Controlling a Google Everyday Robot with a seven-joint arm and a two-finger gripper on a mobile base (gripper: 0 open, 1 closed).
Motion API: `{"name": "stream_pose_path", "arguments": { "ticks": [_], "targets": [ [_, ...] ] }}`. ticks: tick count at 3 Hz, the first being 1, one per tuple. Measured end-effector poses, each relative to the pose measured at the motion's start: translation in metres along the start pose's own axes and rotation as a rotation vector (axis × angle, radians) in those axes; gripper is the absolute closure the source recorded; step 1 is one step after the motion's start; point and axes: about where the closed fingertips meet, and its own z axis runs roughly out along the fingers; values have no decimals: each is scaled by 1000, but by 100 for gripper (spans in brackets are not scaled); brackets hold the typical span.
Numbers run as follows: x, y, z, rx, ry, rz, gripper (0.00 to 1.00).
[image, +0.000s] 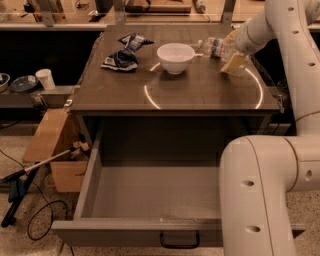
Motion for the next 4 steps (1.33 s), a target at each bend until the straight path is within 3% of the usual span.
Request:
{"name": "stream_pose_path", "arguments": {
  "ticks": [2, 4],
  "targets": [
    [0, 0, 0, 0, 0, 0, 95],
    [0, 0, 0, 0, 0, 0, 100]
  ]
}}
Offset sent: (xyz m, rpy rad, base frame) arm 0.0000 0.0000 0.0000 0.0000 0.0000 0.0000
